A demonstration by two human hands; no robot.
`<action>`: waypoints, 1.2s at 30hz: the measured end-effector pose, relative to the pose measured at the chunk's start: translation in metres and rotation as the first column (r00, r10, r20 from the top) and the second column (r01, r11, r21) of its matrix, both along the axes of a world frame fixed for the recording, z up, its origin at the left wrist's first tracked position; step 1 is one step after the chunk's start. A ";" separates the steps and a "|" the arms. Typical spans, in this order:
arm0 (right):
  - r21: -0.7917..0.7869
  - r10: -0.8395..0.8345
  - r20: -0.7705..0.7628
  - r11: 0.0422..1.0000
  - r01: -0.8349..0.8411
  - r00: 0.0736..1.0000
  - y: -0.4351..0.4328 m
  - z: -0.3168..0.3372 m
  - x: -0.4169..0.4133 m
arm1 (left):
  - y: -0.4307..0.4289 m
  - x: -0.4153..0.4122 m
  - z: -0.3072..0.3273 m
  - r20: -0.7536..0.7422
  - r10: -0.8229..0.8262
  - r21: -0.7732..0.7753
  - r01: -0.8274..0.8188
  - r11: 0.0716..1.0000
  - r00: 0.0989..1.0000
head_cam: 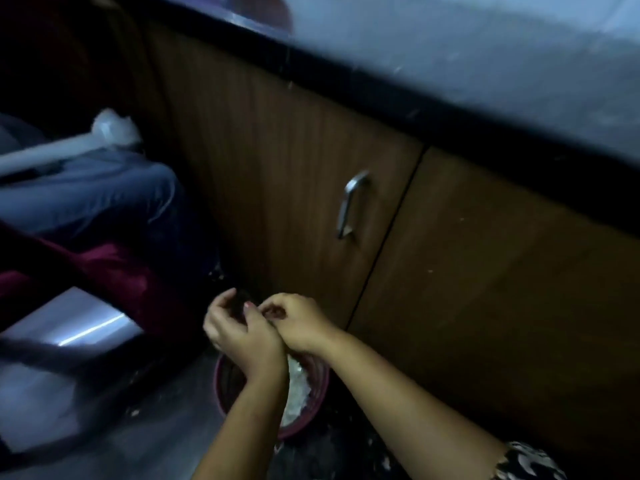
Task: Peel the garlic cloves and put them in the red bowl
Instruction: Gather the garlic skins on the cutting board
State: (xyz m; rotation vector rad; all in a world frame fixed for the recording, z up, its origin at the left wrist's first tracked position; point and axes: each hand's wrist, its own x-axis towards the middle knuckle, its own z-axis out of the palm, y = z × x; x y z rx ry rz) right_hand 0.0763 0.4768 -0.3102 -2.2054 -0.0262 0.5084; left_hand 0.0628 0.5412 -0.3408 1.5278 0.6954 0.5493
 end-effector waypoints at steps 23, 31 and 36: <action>-0.032 -0.732 0.541 0.474 0.880 0.414 -0.385 0.263 -0.197 | -0.315 -0.040 0.326 0.144 -0.879 -0.298 0.867 0.399 0.455; -0.030 -0.638 0.491 0.668 0.743 0.593 -0.431 0.264 -0.208 | -0.335 -0.033 0.328 0.022 -0.828 -0.384 0.769 0.511 0.561; 0.205 -0.732 0.436 0.647 0.734 0.523 -0.444 0.271 -0.225 | -0.361 -0.056 0.343 0.023 -0.848 -0.310 0.810 0.498 0.530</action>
